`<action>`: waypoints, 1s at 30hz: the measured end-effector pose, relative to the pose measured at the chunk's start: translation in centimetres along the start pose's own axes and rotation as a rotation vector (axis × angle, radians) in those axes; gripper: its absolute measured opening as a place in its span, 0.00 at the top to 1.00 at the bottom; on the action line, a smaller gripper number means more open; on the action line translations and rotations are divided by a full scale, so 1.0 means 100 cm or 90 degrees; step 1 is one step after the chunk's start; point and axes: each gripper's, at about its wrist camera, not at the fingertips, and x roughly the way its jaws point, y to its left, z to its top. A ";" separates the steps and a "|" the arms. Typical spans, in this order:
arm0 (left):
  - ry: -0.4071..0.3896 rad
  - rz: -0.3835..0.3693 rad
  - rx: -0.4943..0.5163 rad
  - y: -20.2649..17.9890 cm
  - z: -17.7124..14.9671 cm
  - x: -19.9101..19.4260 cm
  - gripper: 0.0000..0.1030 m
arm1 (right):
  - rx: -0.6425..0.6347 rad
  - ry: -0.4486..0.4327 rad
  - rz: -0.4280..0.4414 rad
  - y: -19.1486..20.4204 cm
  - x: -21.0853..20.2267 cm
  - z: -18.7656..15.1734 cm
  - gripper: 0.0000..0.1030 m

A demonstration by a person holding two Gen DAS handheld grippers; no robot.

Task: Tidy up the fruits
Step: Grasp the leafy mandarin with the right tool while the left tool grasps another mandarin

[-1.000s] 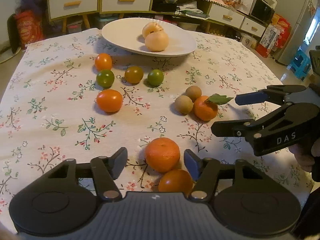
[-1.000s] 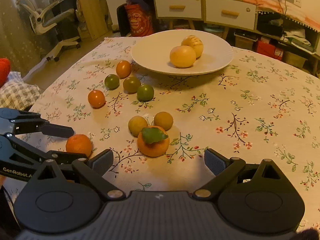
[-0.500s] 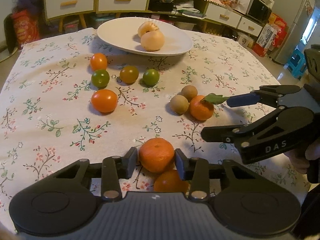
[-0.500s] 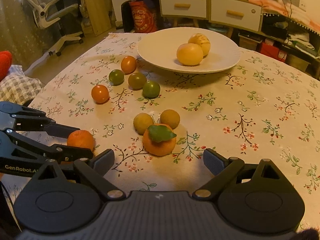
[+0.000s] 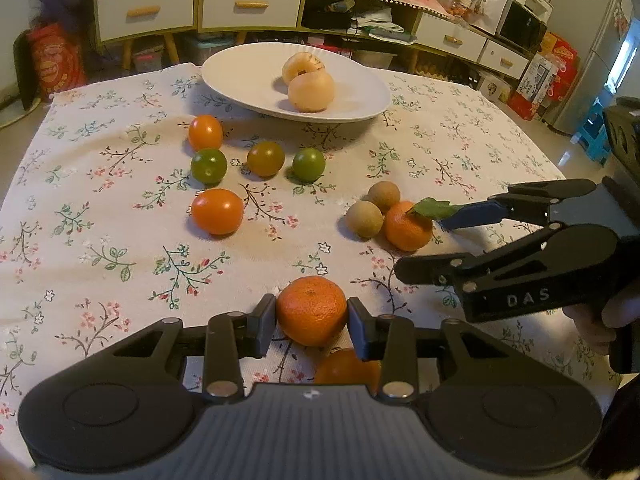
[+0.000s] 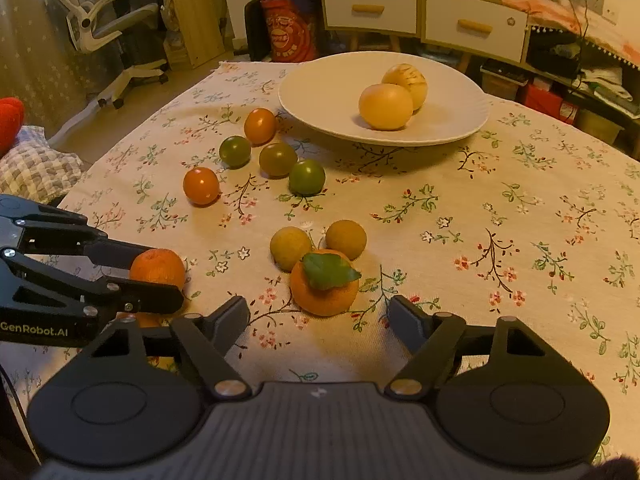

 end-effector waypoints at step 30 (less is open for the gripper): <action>-0.007 0.005 0.000 0.000 0.002 -0.002 0.79 | 0.008 -0.007 0.004 -0.002 0.002 0.005 0.68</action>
